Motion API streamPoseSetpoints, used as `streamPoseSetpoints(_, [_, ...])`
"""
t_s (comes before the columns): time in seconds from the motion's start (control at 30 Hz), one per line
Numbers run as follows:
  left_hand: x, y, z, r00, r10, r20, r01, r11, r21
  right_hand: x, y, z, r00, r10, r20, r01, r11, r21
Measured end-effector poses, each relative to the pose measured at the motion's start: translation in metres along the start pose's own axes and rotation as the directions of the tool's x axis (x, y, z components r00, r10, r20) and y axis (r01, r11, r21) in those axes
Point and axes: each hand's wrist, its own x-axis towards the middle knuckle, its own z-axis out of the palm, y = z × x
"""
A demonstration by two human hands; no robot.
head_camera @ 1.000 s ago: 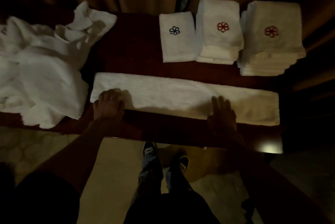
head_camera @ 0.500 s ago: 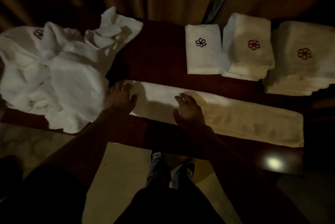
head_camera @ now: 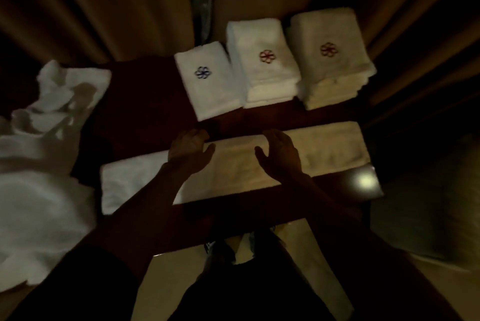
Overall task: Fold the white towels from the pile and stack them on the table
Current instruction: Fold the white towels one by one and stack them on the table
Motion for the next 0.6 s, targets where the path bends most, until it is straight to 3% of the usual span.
streamPoseSetpoints(0.17, [0.046, 0.089, 0.039, 0.963, 0.26, 0.066, -0.26, 0.966, -0.011, -0.009, 0.089, -0.038, 0.969, 0.238, -0.072, -0.235, 0.971, 0.047])
streamPoseSetpoints(0.37, [0.091, 0.21, 0.085, 0.882, 0.452, 0.131, -0.439, 0.891, -0.116, -0.023, 0.182, -0.077, 0.871, 0.486, -0.076, -0.482, 0.874, 0.068])
streamPoseSetpoints(0.6, [0.132, 0.285, 0.134, 0.813, 0.556, 0.171, -0.548, 0.831, -0.094, -0.012, 0.255, -0.085, 0.77, 0.633, 0.082, -0.638, 0.768, 0.061])
